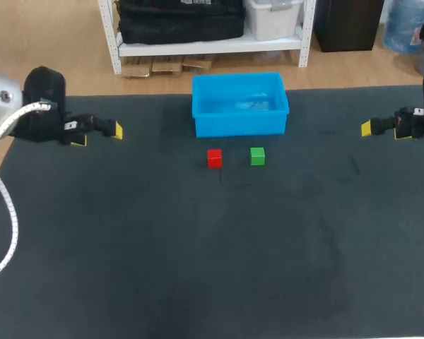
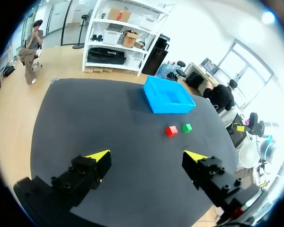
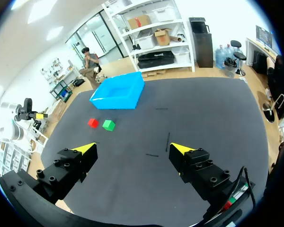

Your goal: Use the left arm to pick the red cube and place it into the blue plastic box first, then use the right arm to grasp the green cube and put it into the same blue plastic box after the first action is fully finished.

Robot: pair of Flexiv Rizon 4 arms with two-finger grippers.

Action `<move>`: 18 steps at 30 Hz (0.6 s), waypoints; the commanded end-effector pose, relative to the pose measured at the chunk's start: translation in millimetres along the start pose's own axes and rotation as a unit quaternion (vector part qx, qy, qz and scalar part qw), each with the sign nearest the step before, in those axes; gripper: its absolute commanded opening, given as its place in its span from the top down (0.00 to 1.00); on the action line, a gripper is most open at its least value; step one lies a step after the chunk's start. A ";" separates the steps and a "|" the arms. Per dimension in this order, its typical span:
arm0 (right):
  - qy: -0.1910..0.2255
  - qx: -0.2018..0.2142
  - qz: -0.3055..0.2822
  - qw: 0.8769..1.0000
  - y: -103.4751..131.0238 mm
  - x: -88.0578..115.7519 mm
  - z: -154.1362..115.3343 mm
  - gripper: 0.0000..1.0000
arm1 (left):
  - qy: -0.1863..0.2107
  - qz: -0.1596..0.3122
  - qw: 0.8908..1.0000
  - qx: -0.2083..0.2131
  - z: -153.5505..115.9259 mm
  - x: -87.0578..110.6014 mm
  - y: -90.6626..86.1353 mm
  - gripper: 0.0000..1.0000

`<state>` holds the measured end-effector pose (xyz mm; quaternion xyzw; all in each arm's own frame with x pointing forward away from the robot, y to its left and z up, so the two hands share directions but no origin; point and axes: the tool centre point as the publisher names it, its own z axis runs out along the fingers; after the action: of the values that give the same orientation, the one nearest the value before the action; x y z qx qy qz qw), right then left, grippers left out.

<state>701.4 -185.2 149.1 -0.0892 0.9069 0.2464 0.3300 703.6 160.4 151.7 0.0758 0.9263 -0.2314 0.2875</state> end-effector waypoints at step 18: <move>0.000 0.001 0.000 1.000 0.3 0.2 -0.5 0.00 | 0.065 -0.013 0.994 -0.088 48.1 -30.4 -42.6 0.00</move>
<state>701.4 -185.2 149.1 -0.0893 0.9069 0.2464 0.3301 729.1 111.3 150.9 0.0649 0.9471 -0.2039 0.2394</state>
